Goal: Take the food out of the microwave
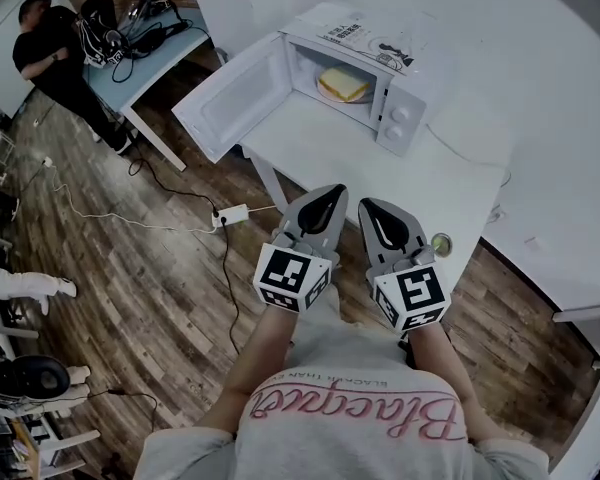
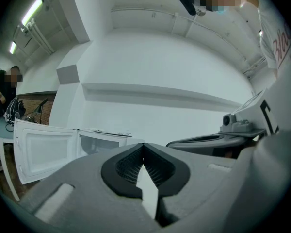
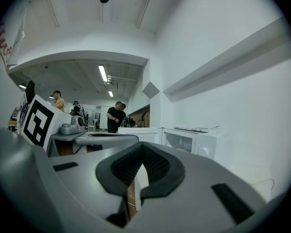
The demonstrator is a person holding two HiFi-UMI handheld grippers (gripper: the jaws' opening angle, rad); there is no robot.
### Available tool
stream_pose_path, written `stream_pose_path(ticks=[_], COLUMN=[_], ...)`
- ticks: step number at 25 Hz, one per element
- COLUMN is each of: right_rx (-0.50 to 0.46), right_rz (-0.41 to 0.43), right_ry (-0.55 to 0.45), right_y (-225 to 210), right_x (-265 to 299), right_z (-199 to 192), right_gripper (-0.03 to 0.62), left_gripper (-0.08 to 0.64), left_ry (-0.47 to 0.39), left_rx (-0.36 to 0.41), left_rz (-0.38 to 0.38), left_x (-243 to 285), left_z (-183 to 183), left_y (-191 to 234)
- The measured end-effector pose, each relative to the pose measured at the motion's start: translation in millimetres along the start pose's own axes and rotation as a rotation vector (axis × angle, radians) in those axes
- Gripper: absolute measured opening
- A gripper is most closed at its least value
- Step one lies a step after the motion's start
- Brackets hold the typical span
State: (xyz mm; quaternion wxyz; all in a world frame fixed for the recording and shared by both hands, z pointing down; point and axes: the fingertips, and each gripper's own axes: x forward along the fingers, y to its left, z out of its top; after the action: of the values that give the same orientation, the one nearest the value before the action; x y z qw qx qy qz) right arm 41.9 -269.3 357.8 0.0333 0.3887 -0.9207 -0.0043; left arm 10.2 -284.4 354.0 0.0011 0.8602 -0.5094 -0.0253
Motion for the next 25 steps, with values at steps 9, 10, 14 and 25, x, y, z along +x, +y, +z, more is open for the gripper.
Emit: stream_pose_path(ticks=[9,10,14,25], right_rx=[0.019,0.021,0.026,0.01], right_rz=[-0.026,-0.028,-0.039,-0.054], right_ry=[0.007,0.011,0.024,0.058], right_y=[-40,-43,-58,-85], right_x=[73,81,113,189], right_z=[2,1,-2,-8], right_gripper=[0.009,0.009,0.009,0.009], left_gripper=[0.003,0.003,0.003,0.005], left_ry=[0.024,0.029,0.044,0.072], left_rx=[-0.018,-0.021,-0.025,-0.058], left_rz=[-0.001,-0.003,-0.019,-0.089], left_x=[58,64,87,141], left_z=[-5,-6,-10,-28], left_y=[61,68,94,151])
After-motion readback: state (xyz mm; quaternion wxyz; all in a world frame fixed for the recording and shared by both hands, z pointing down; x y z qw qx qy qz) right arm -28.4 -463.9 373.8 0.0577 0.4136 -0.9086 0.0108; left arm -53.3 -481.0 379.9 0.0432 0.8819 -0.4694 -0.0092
